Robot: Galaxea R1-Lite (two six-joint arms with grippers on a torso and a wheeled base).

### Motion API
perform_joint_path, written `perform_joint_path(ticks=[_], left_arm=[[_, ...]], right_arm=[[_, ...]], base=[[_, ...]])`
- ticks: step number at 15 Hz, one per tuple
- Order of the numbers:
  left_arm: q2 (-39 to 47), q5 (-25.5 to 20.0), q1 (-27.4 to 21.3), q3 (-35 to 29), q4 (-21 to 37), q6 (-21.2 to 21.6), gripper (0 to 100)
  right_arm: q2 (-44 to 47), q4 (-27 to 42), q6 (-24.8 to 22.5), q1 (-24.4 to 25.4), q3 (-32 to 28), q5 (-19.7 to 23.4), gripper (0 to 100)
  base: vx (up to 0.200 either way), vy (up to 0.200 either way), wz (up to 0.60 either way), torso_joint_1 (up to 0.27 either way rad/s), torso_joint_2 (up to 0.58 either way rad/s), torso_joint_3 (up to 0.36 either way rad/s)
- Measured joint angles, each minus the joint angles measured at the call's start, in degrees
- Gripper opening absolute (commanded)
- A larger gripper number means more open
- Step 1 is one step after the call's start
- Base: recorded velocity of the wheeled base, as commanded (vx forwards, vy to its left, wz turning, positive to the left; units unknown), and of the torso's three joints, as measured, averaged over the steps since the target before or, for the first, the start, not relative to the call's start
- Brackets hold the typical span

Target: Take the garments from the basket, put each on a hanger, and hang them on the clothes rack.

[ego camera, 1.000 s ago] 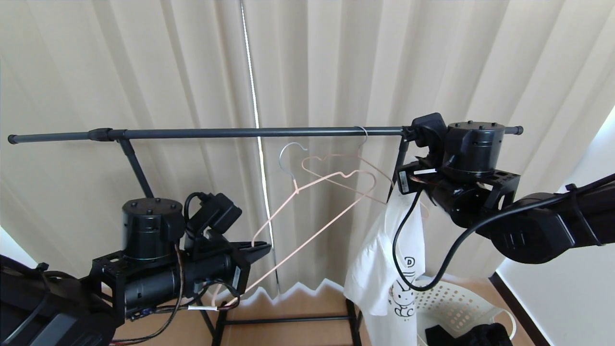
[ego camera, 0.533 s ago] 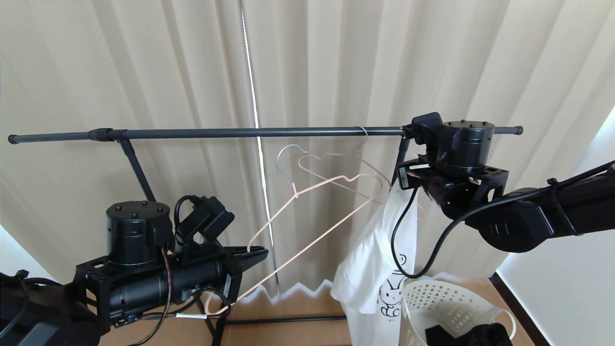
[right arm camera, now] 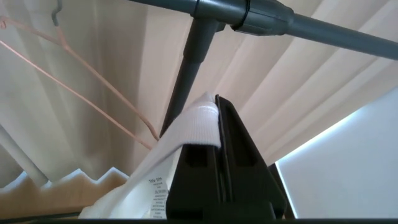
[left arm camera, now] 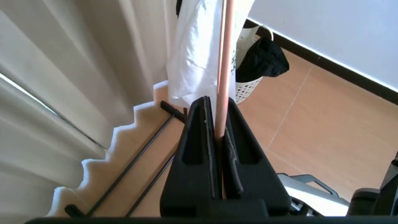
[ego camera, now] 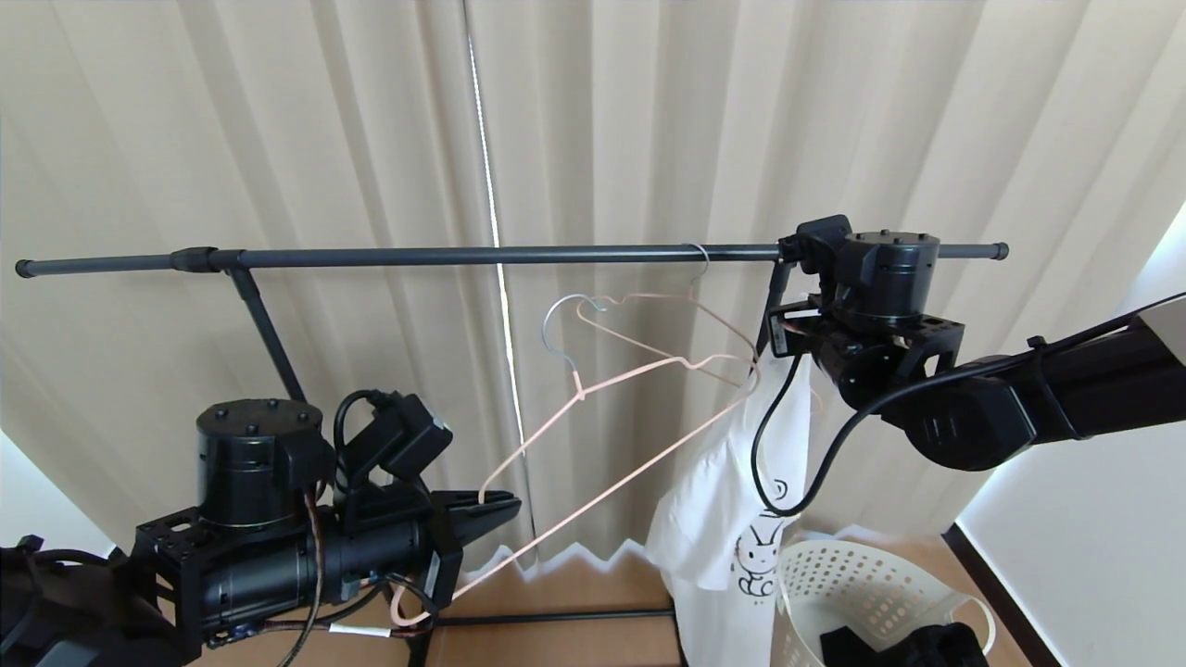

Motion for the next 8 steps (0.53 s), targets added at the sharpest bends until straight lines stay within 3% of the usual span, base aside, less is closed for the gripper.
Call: perform_joint_path(ticks=[8], left_arm=[[1.22,0.6,-1.68,-1.71,0.0,-2.73,0]], right_arm=[[0.83,-0.17,0.79,2.15,0.45,-0.79,0]], base=[[0.0,0.0,0.0,0.0,0.0,0.0]])
